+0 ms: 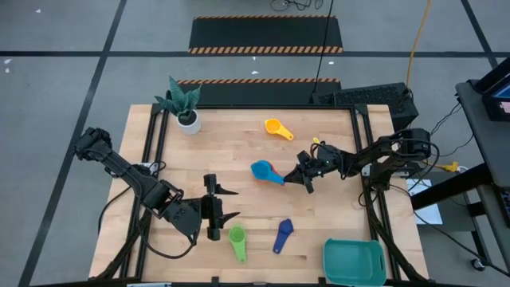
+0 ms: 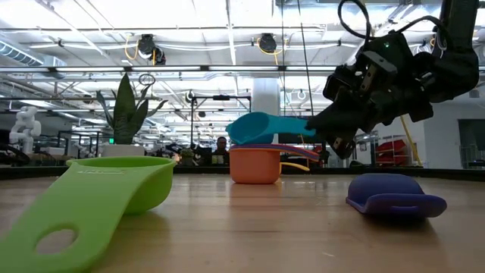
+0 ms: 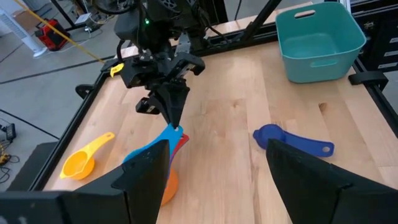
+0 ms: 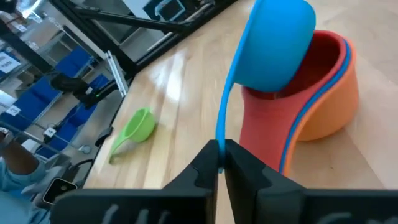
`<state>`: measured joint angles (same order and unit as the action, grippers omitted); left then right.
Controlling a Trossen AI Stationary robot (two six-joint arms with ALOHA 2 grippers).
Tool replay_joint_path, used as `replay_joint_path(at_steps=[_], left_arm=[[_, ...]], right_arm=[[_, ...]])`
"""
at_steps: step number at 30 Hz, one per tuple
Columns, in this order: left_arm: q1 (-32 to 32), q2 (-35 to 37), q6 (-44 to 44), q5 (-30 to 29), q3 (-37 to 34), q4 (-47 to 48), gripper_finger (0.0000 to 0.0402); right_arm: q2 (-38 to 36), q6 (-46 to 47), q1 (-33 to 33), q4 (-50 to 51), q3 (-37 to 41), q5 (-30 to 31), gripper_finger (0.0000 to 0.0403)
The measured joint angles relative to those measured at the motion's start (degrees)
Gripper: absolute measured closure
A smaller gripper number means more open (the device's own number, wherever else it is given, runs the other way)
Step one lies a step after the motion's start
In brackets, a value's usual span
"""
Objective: Nest measuring cups in basket
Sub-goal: Stack the light blue measuring cup on top of the orange measuring cup
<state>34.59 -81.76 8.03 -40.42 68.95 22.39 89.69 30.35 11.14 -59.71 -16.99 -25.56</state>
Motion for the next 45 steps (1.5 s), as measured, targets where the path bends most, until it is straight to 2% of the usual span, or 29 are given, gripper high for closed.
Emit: replay_joint_path(at_steps=[5,11,21,25,32,34,41,45], left_arm=[[0.0,0.0,-0.02,0.0,0.0,0.0,0.0131],[0.0,0.0,-0.04,0.0,0.0,0.0,0.0131],[0.01,0.0,-0.39,0.0,0.0,0.0,0.0131],[0.01,0.0,-0.37,0.0,0.0,0.02,0.0131],[0.01,0.0,-0.15,0.0,0.0,0.02,0.0131],[0.0,0.0,-0.13,0.0,0.0,0.04,0.0131],[0.0,0.0,-0.2,0.0,0.0,0.07,0.0131],[0.02,0.0,-0.2,0.02,0.0,0.07,0.0131]], right_arm=[[0.0,0.04,0.25,0.41,0.0,0.4,0.0354],[0.0,-0.69,2.66,0.36,0.0,4.71,0.0307],[0.0,-1.11,2.27,1.1,-1.12,4.86,0.0233],[-0.07,-3.59,-1.07,10.41,-6.04,9.28,0.0195],[-0.42,-12.26,-6.73,41.01,-20.81,26.06,0.0143],[-0.57,-13.26,-8.15,47.06,-23.63,28.8,0.0136],[-0.48,-14.23,-10.97,50.52,-24.83,28.97,0.0131],[-0.48,-14.77,-10.84,51.76,-24.83,31.94,0.0132]])
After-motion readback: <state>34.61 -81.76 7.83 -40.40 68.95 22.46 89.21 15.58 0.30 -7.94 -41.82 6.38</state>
